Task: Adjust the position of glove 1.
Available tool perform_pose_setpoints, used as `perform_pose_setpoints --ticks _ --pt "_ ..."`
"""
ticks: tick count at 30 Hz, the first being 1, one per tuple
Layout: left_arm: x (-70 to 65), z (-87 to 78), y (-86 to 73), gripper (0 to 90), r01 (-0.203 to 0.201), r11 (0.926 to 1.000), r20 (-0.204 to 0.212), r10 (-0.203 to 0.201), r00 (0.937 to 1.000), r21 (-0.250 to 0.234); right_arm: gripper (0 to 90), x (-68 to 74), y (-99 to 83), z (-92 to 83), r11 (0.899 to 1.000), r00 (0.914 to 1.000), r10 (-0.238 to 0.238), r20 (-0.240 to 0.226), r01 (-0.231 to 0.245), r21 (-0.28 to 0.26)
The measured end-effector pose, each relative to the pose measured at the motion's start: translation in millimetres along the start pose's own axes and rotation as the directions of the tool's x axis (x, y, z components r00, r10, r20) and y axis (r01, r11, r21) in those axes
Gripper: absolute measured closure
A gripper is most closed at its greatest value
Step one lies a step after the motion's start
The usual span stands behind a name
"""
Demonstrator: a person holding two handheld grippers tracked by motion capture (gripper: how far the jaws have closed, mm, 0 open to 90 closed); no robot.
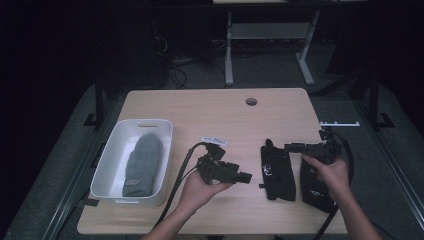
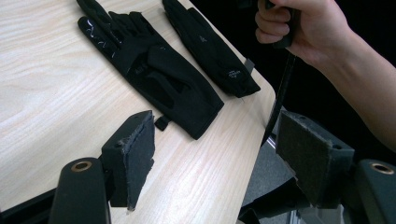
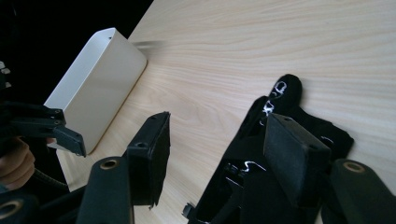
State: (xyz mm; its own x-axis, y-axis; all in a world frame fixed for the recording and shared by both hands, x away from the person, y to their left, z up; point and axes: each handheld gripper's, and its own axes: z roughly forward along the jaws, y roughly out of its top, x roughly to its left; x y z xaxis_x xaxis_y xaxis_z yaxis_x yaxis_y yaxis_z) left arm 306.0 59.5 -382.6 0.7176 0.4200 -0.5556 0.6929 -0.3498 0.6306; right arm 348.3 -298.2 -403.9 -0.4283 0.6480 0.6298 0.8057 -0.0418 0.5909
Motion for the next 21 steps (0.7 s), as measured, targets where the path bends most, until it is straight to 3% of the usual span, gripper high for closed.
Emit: perform_pose_setpoints --ticks 9,21 --pt "0.9 9.3 -0.4 28.2 -0.004 0.9998 0.007 0.004 1.0 0.019 41.2 -13.1 -14.4 -12.2 1.0 0.9998 0.014 0.013 -0.014 -0.008" --pt "-2.2 19.3 -1.9 28.1 -0.012 0.9991 0.015 0.012 0.9998 0.039 42.0 -36.2 -39.9 -36.6 0.999 0.9969 0.037 0.07 -0.036 -0.022"
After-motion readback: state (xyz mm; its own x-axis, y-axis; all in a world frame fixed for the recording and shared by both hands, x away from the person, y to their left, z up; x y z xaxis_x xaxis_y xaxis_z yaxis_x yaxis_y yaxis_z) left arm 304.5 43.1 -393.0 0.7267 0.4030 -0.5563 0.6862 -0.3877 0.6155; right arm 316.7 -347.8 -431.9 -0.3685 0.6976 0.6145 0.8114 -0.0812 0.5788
